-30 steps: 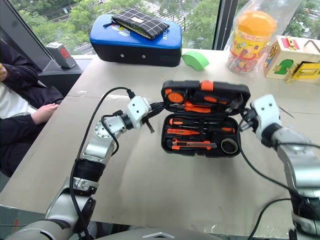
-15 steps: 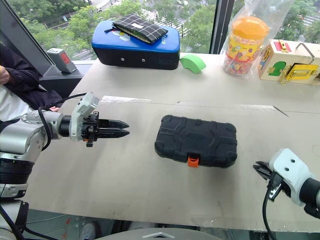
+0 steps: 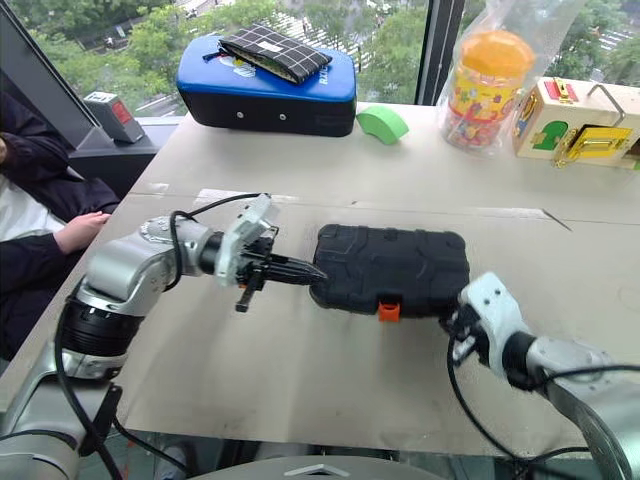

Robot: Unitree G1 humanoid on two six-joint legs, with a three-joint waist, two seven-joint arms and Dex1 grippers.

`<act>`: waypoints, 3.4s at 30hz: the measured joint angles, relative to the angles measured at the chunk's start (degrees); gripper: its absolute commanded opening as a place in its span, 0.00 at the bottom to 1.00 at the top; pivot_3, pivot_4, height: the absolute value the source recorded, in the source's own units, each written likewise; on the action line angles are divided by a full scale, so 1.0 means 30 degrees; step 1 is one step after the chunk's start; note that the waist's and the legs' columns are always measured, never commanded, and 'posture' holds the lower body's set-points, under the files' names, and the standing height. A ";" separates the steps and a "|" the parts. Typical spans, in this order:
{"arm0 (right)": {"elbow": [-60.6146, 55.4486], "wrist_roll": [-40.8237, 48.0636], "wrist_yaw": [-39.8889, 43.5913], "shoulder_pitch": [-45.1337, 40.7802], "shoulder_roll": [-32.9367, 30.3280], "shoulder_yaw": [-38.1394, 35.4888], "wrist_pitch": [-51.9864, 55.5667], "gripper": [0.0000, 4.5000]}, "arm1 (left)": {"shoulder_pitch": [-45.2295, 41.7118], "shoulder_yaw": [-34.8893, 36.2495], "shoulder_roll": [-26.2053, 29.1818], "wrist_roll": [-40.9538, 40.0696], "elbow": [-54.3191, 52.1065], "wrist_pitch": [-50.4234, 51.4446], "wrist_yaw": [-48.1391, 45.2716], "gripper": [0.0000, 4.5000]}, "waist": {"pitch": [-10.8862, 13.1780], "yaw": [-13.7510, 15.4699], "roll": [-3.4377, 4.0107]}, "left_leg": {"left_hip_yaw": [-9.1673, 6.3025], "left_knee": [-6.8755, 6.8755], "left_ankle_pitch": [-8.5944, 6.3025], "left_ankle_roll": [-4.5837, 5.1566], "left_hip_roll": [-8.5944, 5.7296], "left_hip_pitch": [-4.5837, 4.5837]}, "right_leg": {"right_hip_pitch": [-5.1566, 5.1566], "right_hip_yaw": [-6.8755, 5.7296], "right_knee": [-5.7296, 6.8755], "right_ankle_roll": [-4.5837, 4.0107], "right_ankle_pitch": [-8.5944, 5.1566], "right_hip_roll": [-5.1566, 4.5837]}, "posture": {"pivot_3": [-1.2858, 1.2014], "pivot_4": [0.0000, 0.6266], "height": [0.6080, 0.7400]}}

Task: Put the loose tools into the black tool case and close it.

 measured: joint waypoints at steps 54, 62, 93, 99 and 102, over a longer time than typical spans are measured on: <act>0.1236 0.1112 -0.1047 -0.0667 0.4219 0.2465 -0.1246 0.00 | -0.2512 -0.3607 -0.3687 0.7113 0.5175 -0.6567 0.1290 0.03 | -0.0236 -0.0287 0.0098 | -0.0160 -0.0003 -0.0011 0.0092 -0.0021 0.0008 | 0.0066 -0.0009 -0.0005 0.0057 -0.0035 0.0021 | 0.52 0.24 1.00; 0.1043 0.2197 -0.1378 -0.0584 0.6144 0.0767 -0.2987 0.00 | -0.2502 -0.3607 -0.3697 0.7113 0.5168 -0.6568 0.1280 0.03 | -0.0249 -0.0288 0.0095 | -0.0168 -0.0008 -0.0011 0.0091 -0.0020 0.0005 | 0.0065 -0.0019 -0.0007 0.0048 -0.0032 0.0021 | 0.52 0.24 1.00; 0.1205 0.4503 -0.1683 0.0269 0.5950 0.0112 -0.5395 0.00 | -0.2084 -0.3576 -0.3629 0.7220 0.3747 -0.5199 0.1693 0.03 | -0.0282 -0.0281 0.0109 | -0.0186 -0.0038 -0.0012 0.0092 -0.0018 -0.0016 | 0.0062 -0.0043 -0.0053 0.0034 -0.0029 -0.0004 | 0.52 0.24 1.00; 0.0885 0.4268 -0.2118 0.2026 0.3764 0.0253 -0.4073 0.00 | -0.2066 -0.3556 -0.3585 0.7225 0.3635 -0.5059 0.1682 0.03 | -0.0281 -0.0280 0.0117 | -0.0189 -0.0044 -0.0013 0.0092 -0.0019 -0.0022 | 0.0062 -0.0046 -0.0068 0.0042 -0.0036 -0.0005 | 0.52 0.24 1.00; 0.1131 0.4080 -0.2629 0.2190 0.3596 0.1031 -0.3300 0.00 | -0.2052 -0.3556 -0.3559 0.7286 0.3593 -0.5061 0.1698 0.03 | -0.0279 -0.0292 0.0121 | -0.0187 -0.0044 -0.0012 0.0093 -0.0018 -0.0019 | 0.0061 -0.0040 -0.0066 0.0049 -0.0040 -0.0004 | 0.52 0.24 1.00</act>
